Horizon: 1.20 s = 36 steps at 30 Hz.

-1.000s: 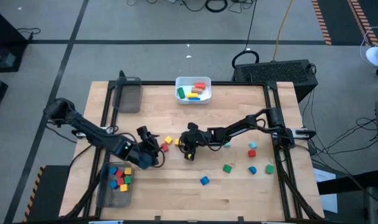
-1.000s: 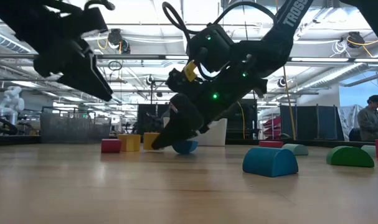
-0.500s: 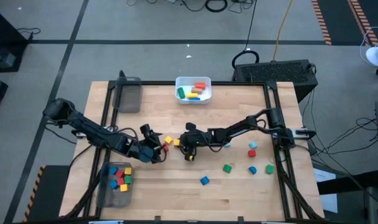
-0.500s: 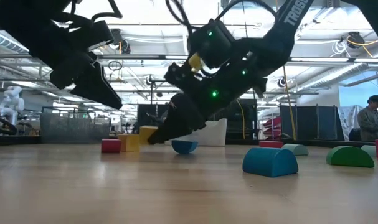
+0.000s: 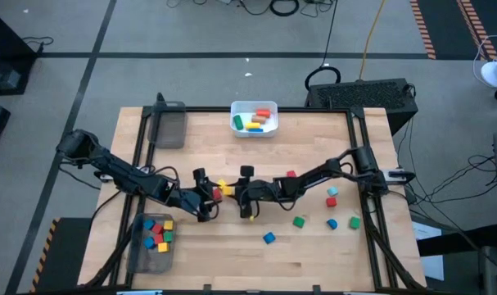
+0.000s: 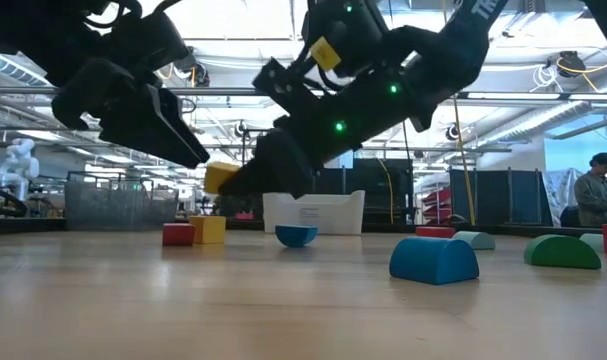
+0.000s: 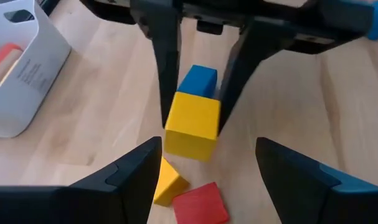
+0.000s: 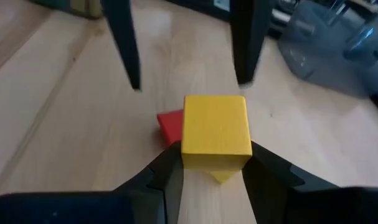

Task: Sort blocks by size
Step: Put the yellow square block into the bottom black bin

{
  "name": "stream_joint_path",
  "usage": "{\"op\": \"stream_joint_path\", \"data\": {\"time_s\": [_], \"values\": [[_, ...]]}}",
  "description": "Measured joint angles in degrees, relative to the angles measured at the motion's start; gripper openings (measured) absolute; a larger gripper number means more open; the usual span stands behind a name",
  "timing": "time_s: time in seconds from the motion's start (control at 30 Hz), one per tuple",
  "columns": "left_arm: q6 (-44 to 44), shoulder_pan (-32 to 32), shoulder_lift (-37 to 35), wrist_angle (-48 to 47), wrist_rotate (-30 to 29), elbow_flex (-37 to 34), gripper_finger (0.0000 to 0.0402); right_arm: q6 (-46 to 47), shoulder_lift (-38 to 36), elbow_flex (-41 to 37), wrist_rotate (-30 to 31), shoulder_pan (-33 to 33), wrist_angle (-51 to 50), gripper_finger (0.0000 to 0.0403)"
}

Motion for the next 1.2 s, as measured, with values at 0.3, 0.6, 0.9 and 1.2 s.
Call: {"op": "stream_joint_path", "data": {"time_s": [0.3, 0.6, 0.9, 1.2], "values": [[1.78, 0.04, 0.00, 0.05, -0.46, 0.00, 0.0262, -2.90, 0.02, 2.32, 0.85, 2.11, -0.36, 0.0132], [3.23, 0.00, 0.00, 2.05, -0.74, 0.00, 0.0262, -2.44, 0.02, 2.76, 0.86, 2.47, -0.28, 0.0132], [4.96, 0.00, 0.00, 3.95, -0.65, 0.00, 0.0206, 0.78, 0.02, 2.76, 1.02, 2.40, -0.21, 0.0132], [5.00, -0.02, 0.00, 3.88, 0.38, 0.00, 0.0150, 1.63, 0.09, 2.76, 0.62, 2.41, 0.13, 0.0132]]}}
